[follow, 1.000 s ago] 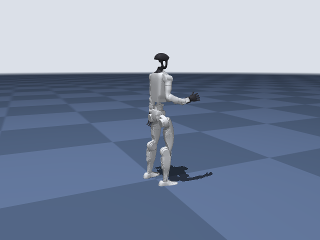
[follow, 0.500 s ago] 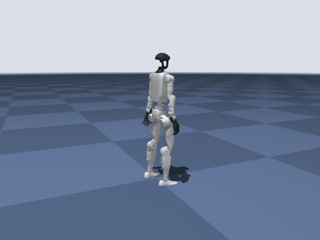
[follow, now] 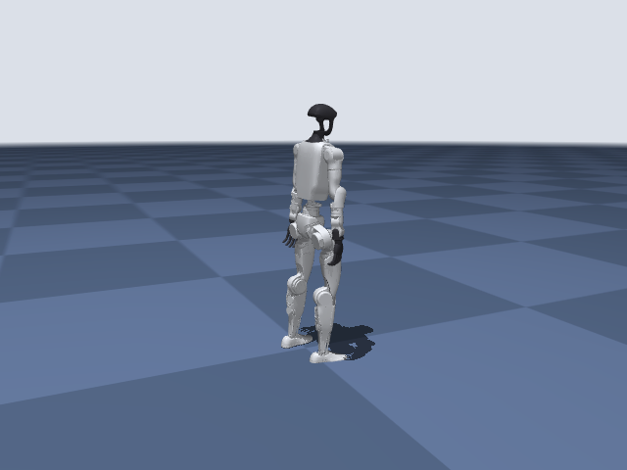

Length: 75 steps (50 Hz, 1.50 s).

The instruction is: Upper body actions

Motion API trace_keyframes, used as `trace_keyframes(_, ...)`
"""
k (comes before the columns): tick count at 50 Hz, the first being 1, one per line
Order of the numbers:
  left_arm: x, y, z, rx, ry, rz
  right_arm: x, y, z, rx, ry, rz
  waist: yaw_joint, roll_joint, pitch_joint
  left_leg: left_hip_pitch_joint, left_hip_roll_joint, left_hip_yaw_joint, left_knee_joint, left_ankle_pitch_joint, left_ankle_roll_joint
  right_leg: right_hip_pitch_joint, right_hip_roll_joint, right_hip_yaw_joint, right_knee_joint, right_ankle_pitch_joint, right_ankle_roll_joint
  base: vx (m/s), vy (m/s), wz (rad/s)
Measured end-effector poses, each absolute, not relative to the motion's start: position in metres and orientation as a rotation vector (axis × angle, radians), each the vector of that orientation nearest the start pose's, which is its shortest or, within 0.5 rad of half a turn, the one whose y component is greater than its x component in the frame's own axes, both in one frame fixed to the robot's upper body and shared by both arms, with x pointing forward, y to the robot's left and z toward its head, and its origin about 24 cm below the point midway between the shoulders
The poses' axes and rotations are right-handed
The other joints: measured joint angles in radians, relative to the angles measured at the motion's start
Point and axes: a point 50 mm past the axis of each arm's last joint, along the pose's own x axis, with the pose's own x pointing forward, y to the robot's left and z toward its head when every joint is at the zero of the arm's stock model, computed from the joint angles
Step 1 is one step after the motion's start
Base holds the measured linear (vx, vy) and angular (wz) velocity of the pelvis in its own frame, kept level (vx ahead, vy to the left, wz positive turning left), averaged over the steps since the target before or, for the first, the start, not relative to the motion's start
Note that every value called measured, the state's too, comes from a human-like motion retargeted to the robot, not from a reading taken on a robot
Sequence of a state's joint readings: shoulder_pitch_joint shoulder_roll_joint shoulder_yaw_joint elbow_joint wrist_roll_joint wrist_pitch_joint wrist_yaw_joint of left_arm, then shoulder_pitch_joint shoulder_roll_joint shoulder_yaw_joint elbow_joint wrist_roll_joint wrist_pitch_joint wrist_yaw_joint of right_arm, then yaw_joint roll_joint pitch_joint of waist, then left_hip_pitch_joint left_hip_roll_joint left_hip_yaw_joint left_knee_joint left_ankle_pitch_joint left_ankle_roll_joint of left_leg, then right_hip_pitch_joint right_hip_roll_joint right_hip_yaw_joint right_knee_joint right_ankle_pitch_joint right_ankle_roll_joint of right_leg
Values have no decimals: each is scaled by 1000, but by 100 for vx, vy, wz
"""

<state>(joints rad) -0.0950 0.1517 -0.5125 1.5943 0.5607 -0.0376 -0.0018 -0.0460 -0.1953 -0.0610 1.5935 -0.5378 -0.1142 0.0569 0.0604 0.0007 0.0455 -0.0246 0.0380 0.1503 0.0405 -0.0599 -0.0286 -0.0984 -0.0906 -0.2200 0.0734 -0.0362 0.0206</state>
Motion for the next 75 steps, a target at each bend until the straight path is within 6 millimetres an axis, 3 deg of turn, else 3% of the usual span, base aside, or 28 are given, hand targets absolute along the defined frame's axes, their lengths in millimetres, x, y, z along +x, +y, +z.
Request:
trace_keyframes(10,87,216,-168,1025,1279,-689,73,-248,-162,-655,1392,412,5,18,95,-32,-7,22,4,8,4,-47,-4,25,10,14,0,-14,-3,-10)
trace_keyframes(19,157,226,-145,1130,1100,-630,130,-270,-142,-798,1225,408,-27,41,229,-144,-23,10,32,27,9,-148,-33,8,40,25,8,-27,-4,17)
trace_keyframes(28,248,240,-92,1229,880,-492,192,-279,-111,-724,989,193,-53,32,401,-335,-29,-8,68,51,2,-321,-57,-3,73,37,17,-37,-11,19)
trace_keyframes(32,284,246,-61,1268,781,-420,209,-279,-101,-597,904,105,-76,33,464,-453,-25,-25,101,55,-5,-421,-62,-31,88,39,14,-35,-15,44)
trace_keyframes(35,304,251,-40,1289,720,-372,214,-277,-97,-517,859,78,-91,36,474,-567,-15,-34,132,51,-10,-528,-62,-47,113,36,12,-35,-12,29)
trace_keyframes(42,335,260,2,1344,570,-228,216,-262,-100,-452,825,112,-125,-19,474,-881,7,-27,309,3,-21,-832,-77,-6,285,-10,10,-23,-8,1)
trace_keyframes(50,360,264,45,1425,352,-11,198,-249,-115,-508,884,202,-202,-45,474,-1233,27,-57,667,-133,-16,-1174,-82,13,606,-108,-28,-9,1,-2)
trace_keyframes(58,369,288,92,1540,166,299,185,-233,-127,-470,935,278,-259,-71,474,-1523,39,-91,1004,-262,9,-1458,-41,19,896,-191,-71,-4,7,-53)
trace_keyframes(64,348,321,81,1674,293,391,152,-221,-142,-482,1010,387,-279,-121,474,-1545,78,-112,1210,-359,21,-1472,12,11,1033,-221,-91,0,12,-87)
trace_keyframes(71,324,346,64,1754,467,439,128,-206,-152,-495,1041,493,-279,-141,474,-1545,104,-146,1308,-408,22,-1472,37,3,1108,-238,-81,-1,6,-48)
trace_keyframes(75,320,350,71,1794,377,588,125,-200,-153,-500,1026,543,-275,-138,474,-1545,111,-154,1293,-400,19,-1472,41,6,1094,-225,-71,0,1,-13)
